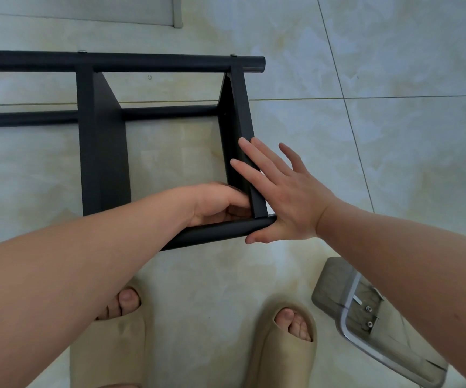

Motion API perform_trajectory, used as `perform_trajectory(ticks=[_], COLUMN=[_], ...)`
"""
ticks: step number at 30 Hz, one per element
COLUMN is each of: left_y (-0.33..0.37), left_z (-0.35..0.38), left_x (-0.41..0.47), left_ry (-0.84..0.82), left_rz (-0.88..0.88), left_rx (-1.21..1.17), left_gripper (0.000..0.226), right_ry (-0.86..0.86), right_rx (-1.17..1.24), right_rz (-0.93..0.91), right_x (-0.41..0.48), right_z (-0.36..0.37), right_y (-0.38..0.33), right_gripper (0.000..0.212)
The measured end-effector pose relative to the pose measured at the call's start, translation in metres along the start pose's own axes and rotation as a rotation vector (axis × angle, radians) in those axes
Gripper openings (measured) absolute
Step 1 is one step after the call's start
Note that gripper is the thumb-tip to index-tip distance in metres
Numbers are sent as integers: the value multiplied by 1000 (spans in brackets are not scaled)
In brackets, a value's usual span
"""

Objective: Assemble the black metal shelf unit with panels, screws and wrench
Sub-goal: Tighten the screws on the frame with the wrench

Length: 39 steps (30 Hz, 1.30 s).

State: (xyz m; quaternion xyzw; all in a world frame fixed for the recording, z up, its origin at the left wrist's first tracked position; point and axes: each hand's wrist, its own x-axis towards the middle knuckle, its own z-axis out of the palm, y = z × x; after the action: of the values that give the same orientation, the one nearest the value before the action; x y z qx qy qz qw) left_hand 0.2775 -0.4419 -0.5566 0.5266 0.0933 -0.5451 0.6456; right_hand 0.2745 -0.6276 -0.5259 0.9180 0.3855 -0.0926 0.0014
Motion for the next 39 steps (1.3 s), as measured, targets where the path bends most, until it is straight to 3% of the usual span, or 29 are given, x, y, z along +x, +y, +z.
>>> perform_trajectory(ticks=[9, 18, 21, 25, 33, 37, 39], left_y=[0, -4, -4, -5, -3, -5, -6], left_z=[-1, -5, -2, -3, -1, -1, -2], left_x=[1, 3, 3, 5, 4, 5, 5], left_ry=[-14, -39, -19, 7, -43, -6, 18], left_rz=[15, 32, 45, 73, 78, 61, 68], left_rx=[69, -7, 110, 131, -53, 117, 119], left_gripper=[20, 16, 31, 10, 17, 20, 10], right_ry=[-4, -6, -18, -20, -7, -9, -5], right_rx=[1, -13, -8, 2, 2, -4, -4], right_rz=[6, 7, 10, 10, 10, 11, 11], right_x=[0, 0, 0, 0, 0, 0, 0], right_z=[0, -1, -2, -3, -2, -2, -3], right_y=[0, 0, 0, 0, -1, 0, -1], right_gripper=[122, 121, 122, 122, 121, 121, 121])
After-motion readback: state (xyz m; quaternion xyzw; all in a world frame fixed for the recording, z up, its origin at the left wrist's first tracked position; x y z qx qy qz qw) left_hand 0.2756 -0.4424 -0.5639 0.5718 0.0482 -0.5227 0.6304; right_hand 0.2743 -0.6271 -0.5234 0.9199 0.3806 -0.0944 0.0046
